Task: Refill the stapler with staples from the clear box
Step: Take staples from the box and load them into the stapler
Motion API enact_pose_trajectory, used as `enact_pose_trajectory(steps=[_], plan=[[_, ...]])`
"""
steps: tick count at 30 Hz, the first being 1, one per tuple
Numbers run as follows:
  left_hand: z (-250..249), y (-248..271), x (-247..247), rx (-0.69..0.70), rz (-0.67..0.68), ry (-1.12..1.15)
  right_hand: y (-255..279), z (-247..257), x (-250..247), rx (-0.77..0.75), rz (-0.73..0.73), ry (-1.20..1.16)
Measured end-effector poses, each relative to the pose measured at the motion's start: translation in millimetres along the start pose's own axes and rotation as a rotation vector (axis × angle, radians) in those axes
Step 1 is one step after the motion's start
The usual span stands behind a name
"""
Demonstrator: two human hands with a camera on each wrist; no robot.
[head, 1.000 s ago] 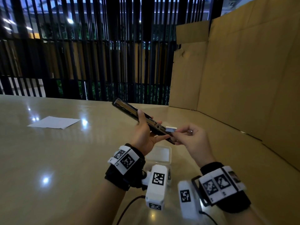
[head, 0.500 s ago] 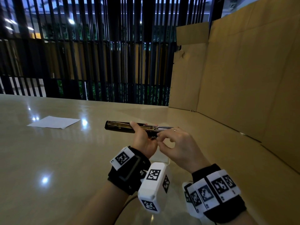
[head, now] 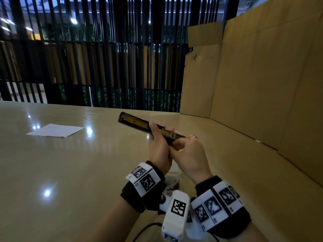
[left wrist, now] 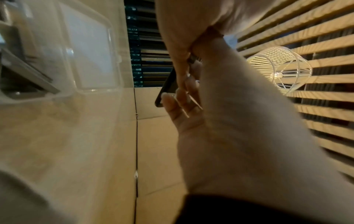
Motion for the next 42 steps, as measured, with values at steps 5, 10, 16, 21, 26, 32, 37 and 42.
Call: enact_pose_trajectory(steps=[5, 10, 16, 21, 26, 32, 37, 42], plan=[[2.1, 1.7, 5.9, 0.018, 0.048, -0.066, -4.5, -6.3, -5.8, 0.02, 0.055, -0.074], [-3.0, -3.0, 2.5, -0.006, 0.105, -0.09, -7.4, 0.6, -24.3, -0.035, 0.082, -0.042], [-12.2, -4.8, 4.6, -0.054, 0.18, -0.004, -16.8, -11.3, -54.5, -0.056, -0.093, 0.071], [-9.5, -5.4, 5.6, -0.059, 0.227, 0.022, -15.6, -15.2, -45.9, -0.104, -0.137, 0.041], [-9.2, -3.7, 6.8, -0.071, 0.203, 0.06, -15.1, -12.4, -41.4, -0.148, -0.143, -0.012], [-9.7, -3.1, 7.0, -0.138, 0.174, 0.164, -13.7, -12.3, -43.7, -0.157, -0.141, -0.05], [-8.4, -3.2, 6.9, -0.168, 0.184, 0.156, -13.0, -15.2, -41.7, -0.167, -0.15, -0.035], [-10.1, -3.7, 7.1, -0.149, 0.205, 0.094, -12.9, -16.2, -42.6, -0.168, -0.162, -0.072]])
Point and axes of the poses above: each hand's wrist, its own y-axis away from the middle knuckle, its own x-axis out of the palm, z = x × y, the point moved 6 cm from there along -y, towards the middle knuckle
